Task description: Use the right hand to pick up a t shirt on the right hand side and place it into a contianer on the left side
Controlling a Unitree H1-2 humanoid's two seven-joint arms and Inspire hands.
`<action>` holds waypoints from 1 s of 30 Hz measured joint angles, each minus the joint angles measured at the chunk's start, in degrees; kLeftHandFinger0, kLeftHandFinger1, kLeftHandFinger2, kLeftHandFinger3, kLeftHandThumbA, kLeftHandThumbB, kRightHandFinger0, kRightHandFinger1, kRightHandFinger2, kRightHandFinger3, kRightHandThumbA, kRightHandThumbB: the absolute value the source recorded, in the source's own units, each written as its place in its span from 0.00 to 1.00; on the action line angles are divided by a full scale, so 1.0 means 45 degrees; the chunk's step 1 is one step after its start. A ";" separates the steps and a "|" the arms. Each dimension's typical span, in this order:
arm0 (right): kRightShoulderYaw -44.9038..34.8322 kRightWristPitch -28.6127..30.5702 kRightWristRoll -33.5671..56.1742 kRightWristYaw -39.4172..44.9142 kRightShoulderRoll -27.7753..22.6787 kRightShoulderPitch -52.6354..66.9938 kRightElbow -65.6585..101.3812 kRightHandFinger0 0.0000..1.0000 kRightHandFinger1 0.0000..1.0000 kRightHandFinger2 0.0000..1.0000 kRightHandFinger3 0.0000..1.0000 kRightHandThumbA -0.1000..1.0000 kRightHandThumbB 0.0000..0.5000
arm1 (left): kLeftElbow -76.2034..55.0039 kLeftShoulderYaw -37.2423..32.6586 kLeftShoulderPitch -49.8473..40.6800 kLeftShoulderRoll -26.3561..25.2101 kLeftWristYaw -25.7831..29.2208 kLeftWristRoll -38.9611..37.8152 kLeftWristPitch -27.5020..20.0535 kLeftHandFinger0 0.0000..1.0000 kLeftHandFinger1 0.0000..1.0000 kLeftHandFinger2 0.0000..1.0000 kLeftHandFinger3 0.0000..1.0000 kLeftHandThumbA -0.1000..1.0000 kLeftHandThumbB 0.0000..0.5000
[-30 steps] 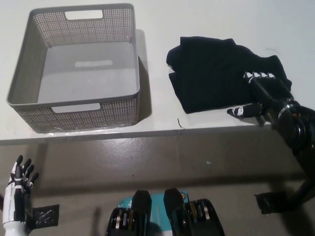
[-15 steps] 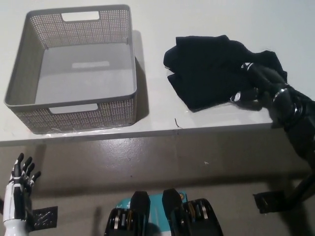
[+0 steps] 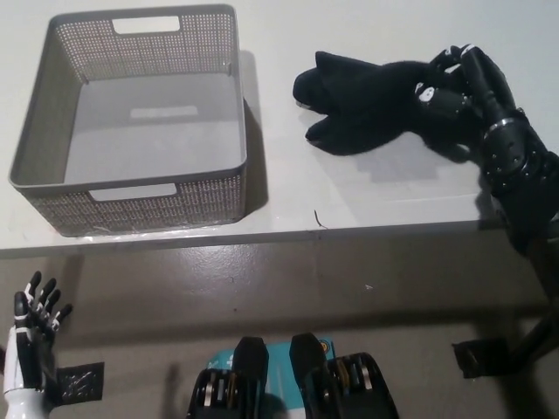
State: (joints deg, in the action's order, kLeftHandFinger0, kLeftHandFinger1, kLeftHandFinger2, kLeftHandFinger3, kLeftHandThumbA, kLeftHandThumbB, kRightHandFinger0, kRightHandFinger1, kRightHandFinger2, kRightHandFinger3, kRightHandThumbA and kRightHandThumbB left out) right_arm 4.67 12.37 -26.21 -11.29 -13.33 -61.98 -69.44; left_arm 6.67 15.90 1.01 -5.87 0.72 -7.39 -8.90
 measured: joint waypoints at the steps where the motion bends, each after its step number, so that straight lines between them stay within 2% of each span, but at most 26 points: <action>1: -0.0010 0.0059 0.0069 -0.0078 0.0021 0.0000 0.0004 0.64 0.56 0.57 0.52 0.00 0.54 | -0.0023 -0.0005 -0.0026 0.0000 -0.0001 0.0004 0.0043 0.94 1.00 1.00 1.00 0.98 0.08; 4: -0.0108 0.0110 0.0299 -0.0221 0.0169 -0.0001 0.0306 0.57 0.51 0.53 0.50 0.00 0.55 | -0.0063 -0.0024 -0.0096 -0.0026 0.0001 0.0040 0.0144 0.95 1.00 1.00 1.00 0.97 0.09; 8: -0.0195 0.0266 0.0533 -0.0446 0.0443 -0.0147 0.0761 0.53 0.52 0.53 0.52 0.00 0.57 | -0.0145 -0.0038 -0.0115 -0.0041 0.0000 0.0055 0.0268 0.95 1.00 1.00 1.00 0.99 0.10; 11: -0.0222 0.0323 0.0655 -0.0578 0.0754 -0.0494 0.1318 0.63 0.53 0.54 0.53 0.00 0.58 | -0.0194 -0.0072 -0.0124 -0.0077 -0.0001 0.0085 0.0375 0.95 1.00 1.00 1.00 1.00 0.14; 12: -0.0222 0.0336 0.0668 -0.0602 0.0801 -0.0549 0.1395 0.56 0.51 0.54 0.52 0.00 0.58 | -0.0194 -0.0075 -0.0130 -0.0081 -0.0001 0.0087 0.0390 0.95 1.00 1.00 1.00 1.00 0.16; 13: -0.0221 0.0369 0.0706 -0.0639 0.0976 -0.0771 0.1677 0.53 0.49 0.52 0.52 0.00 0.58 | -0.0194 -0.0085 -0.0145 -0.0084 -0.0002 0.0097 0.0424 0.95 1.00 1.00 1.00 1.00 0.16; 14: -0.0221 0.0376 0.0724 -0.0641 0.1052 -0.0856 0.1788 0.53 0.49 0.52 0.52 0.00 0.58 | -0.0194 -0.0091 -0.0154 -0.0084 -0.0001 0.0101 0.0436 0.95 1.00 1.00 1.00 1.00 0.16; 16: -0.0222 0.0394 0.0816 -0.0669 0.1442 -0.1337 0.2306 0.53 0.51 0.56 0.53 0.00 0.52 | -0.0206 -0.0124 -0.0220 -0.0082 0.0000 0.0113 0.0532 0.95 1.00 1.00 1.00 1.00 0.15; 18: -0.0227 0.0394 0.0919 -0.0664 0.1789 -0.1702 0.2709 0.50 0.50 0.55 0.52 0.00 0.52 | -0.0232 -0.0151 -0.0266 -0.0083 0.0000 0.0118 0.0602 0.95 1.00 1.00 1.00 1.00 0.16; 20: -0.0224 0.0407 0.1034 -0.0666 0.2097 -0.2050 0.2989 0.44 0.45 0.52 0.50 0.00 0.59 | -0.0240 -0.0177 -0.0269 -0.0087 -0.0002 0.0133 0.0633 0.94 1.00 1.00 1.00 1.00 0.13; 23: -0.0184 0.0587 0.1095 -0.0784 0.2590 -0.2534 0.3065 0.41 0.42 0.48 0.47 0.00 0.62 | -0.0262 -0.0223 -0.0279 -0.0118 -0.0002 0.0179 0.0683 0.94 1.00 1.00 1.00 1.00 0.13; 27: -0.0008 0.0695 0.1078 -0.1032 0.3129 -0.2885 0.3066 0.38 0.40 0.47 0.46 0.00 0.60 | -0.0261 -0.0335 -0.0280 -0.0218 -0.0007 0.0280 0.0745 0.95 1.00 1.00 1.00 1.00 0.17; 28: 0.0024 0.0727 0.1081 -0.1052 0.3271 -0.2928 0.3066 0.39 0.41 0.48 0.47 0.00 0.59 | -0.0260 -0.0386 -0.0280 -0.0254 -0.0008 0.0311 0.0771 0.95 1.00 1.00 1.00 1.00 0.20; 29: 0.0047 0.0746 0.1082 -0.1061 0.3365 -0.2957 0.3064 0.39 0.40 0.48 0.47 0.00 0.61 | -0.0261 -0.0432 -0.0274 -0.0276 -0.0008 0.0335 0.0794 0.95 1.00 1.00 1.00 1.00 0.28; 30: 0.0081 0.0780 0.1082 -0.1064 0.3475 -0.2993 0.3050 0.40 0.40 0.48 0.46 0.00 0.62 | -0.0261 -0.0500 -0.0260 -0.0296 -0.0011 0.0363 0.0830 0.96 1.00 1.00 1.00 1.00 0.32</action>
State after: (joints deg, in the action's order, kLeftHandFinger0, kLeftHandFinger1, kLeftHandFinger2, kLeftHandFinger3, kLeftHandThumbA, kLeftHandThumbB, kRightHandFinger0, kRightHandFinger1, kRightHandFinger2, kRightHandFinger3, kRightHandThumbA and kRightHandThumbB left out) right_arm 5.04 15.88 -21.34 -16.08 2.30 -75.45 -55.71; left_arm 5.50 13.65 -0.16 -7.20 0.67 -5.76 -5.16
